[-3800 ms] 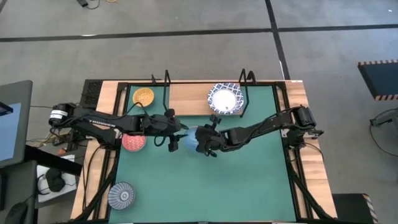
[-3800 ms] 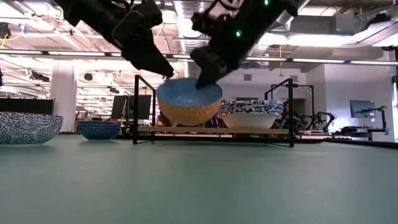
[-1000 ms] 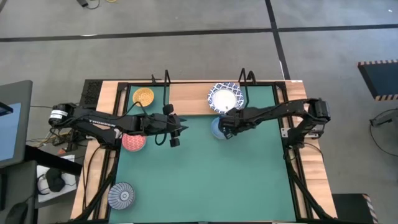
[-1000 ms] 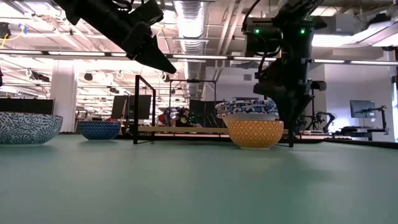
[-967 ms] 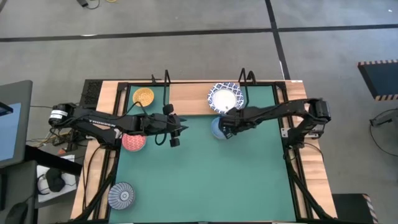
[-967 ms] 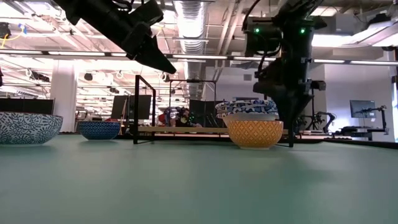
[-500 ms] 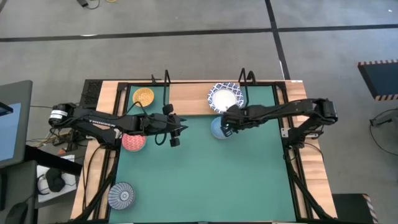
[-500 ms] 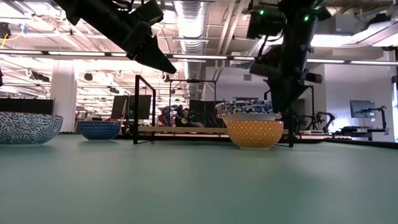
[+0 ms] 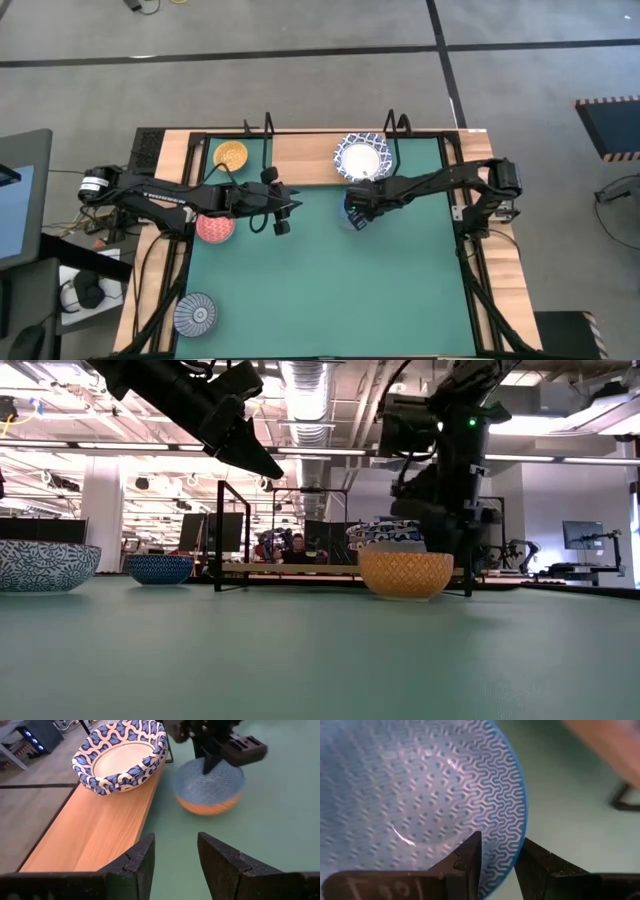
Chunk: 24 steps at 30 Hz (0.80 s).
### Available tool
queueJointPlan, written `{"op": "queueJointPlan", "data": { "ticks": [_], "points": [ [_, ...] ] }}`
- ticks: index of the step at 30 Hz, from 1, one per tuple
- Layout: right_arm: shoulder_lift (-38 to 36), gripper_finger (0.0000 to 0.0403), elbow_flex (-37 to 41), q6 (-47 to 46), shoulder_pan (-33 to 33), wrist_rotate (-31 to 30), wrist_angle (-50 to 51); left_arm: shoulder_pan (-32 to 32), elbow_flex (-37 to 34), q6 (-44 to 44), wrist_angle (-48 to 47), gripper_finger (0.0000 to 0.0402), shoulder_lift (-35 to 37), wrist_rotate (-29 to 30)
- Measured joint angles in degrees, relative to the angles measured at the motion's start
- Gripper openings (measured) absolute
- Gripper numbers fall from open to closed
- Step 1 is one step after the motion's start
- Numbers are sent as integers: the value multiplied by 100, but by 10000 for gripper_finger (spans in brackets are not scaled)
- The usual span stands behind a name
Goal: Place and stack bowls onto a shelf
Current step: Put the blue patterned bowl on the shelf
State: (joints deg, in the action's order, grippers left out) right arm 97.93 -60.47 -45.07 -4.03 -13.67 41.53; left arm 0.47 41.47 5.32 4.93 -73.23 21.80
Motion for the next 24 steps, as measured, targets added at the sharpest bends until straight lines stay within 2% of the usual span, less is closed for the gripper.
{"op": "queueJointPlan", "data": {
  "ticks": [5,10,17,24],
  "points": [
    [-12,95,0,265,226,154,-566,0,0,-24,0,137,0,2],
    [-50,38,-4,562,512,-201,-861,0,0,-45,-2,138,0,2],
    [-39,38,4,1066,875,-583,-1499,0,0,-66,7,138,0,1],
    [-37,38,-152,2295,902,-644,-2510,0,0,-66,20,138,0,39]
  ]
}}
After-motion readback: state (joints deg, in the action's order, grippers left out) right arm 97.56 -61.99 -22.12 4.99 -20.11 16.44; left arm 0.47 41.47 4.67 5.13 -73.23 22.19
